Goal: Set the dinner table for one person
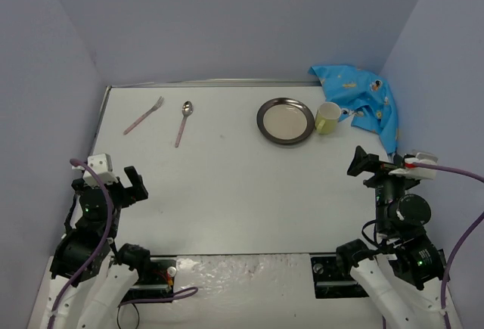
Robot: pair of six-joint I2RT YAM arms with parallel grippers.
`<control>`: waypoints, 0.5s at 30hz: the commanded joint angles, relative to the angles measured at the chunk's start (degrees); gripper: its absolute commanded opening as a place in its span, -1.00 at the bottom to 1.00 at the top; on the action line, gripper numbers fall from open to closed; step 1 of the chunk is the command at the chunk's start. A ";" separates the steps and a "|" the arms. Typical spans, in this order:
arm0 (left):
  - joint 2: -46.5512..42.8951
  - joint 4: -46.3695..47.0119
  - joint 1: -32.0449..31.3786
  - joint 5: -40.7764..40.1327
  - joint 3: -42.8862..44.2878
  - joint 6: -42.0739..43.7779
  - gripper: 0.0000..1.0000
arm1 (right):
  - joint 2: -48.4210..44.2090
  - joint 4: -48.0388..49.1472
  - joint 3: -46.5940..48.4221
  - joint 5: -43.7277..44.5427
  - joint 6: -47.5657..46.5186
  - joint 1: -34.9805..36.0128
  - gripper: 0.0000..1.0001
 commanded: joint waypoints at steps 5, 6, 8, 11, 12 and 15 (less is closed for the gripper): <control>0.96 5.20 0.28 3.01 -0.23 0.74 0.94 | 9.20 3.28 2.75 2.87 7.03 0.34 1.00; 1.14 5.33 0.29 3.48 -0.23 1.10 0.94 | 10.79 2.95 3.40 2.75 8.80 0.34 1.00; 1.95 5.64 0.36 4.70 -0.26 1.44 0.94 | 14.40 2.54 5.23 1.87 10.89 0.34 1.00; 2.90 5.91 0.44 6.19 -0.25 1.84 0.94 | 19.84 2.06 8.21 3.55 15.22 0.34 1.00; 3.15 5.75 0.51 6.50 -0.18 1.92 0.94 | 22.11 2.03 8.94 4.77 17.03 0.34 1.00; 3.69 5.49 0.69 6.76 0.15 2.49 0.94 | 30.98 2.46 10.98 10.77 18.50 0.13 1.00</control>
